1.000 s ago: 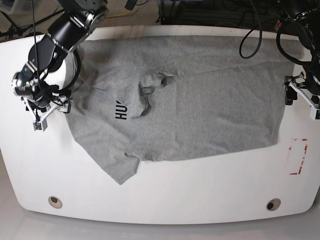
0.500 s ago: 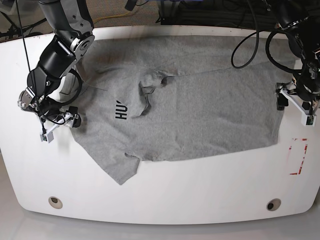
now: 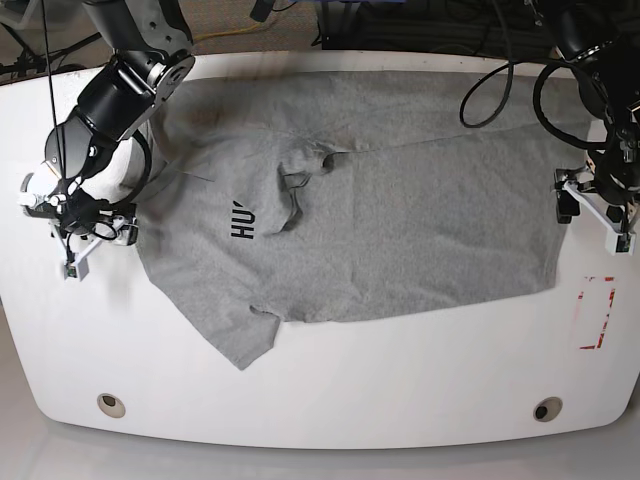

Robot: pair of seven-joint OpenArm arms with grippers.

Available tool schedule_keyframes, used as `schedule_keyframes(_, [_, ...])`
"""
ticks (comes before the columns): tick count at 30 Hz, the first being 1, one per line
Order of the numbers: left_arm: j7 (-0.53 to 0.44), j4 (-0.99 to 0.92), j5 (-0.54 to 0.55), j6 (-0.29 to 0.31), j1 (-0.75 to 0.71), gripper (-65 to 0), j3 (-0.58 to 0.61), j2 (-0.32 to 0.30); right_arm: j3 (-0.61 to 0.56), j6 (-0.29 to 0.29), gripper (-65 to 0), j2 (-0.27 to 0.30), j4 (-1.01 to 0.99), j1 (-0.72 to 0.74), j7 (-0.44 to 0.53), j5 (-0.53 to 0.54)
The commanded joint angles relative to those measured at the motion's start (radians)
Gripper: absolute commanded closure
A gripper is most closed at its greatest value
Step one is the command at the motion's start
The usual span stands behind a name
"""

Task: Fold the T-shirt properly
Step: 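Release the shirt edge and move both grippers inward, then grasp the shirt near the 'HU' print with the right gripper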

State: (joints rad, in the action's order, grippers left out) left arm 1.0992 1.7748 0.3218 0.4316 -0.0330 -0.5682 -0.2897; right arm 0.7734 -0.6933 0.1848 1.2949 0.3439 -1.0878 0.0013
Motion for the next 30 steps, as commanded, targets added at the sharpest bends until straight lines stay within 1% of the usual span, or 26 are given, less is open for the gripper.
schedule_keyframes(1, [-0.023, -0.016, 0.009, 0.002, 0.012, -51.1, -0.003, -0.016, -0.002, -0.005, -49.5, -0.014, 0.174, -0.010, -0.064, 0.035])
schedule_keyframes(4, [-0.023, -0.040, 0.009, 0.002, 0.017, -51.1, -0.003, -0.012, -0.018, -0.005, -49.5, -0.040, 0.309, -0.076, -0.134, 0.087])
schedule_keyframes(8, [-0.024, -0.054, 0.009, 0.002, 0.014, -51.1, -0.003, -0.012, -0.124, -0.005, -49.5, -0.055, 0.493, -0.210, -0.210, 0.231])
schedule_keyframes(11, [-0.043, -0.072, 0.009, 0.002, 0.012, -51.1, 0.004, -0.012, -0.200, -0.005, -49.5, -0.071, 0.595, -0.302, -0.226, 0.323])
schedule_keyframes(13, [-0.054, -0.085, 0.009, 0.002, 0.011, -51.1, 0.023, -0.016, -0.253, -0.005, -49.5, -0.075, 0.622, -0.346, -0.225, 0.357])
schedule_keyframes(15, [-0.070, -0.097, 0.009, 0.002, 0.011, -51.1, 0.037, -0.016, -0.306, -0.005, -49.5, -0.075, 0.630, -0.372, -0.211, 0.374])
schedule_keyframes(18, [-0.092, -0.111, 0.009, 0.002, 0.003, -51.1, 0.040, -0.018, -0.355, -0.005, -49.5, -0.078, 0.627, -0.383, -0.187, 0.372])
schedule_keyframes(22, [-0.106, -0.111, 0.009, 0.002, -0.011, -51.1, 0.041, -0.018, -0.449, -0.005, -49.5, -0.074, 0.567, -0.371, -0.150, 0.372])
schedule_keyframes(30, [-0.106, -0.112, 0.007, 0.002, -0.012, -51.1, 0.041, -0.018, -0.526, -0.005, -49.5, -0.077, 0.417, -0.309, -0.127, 0.372])
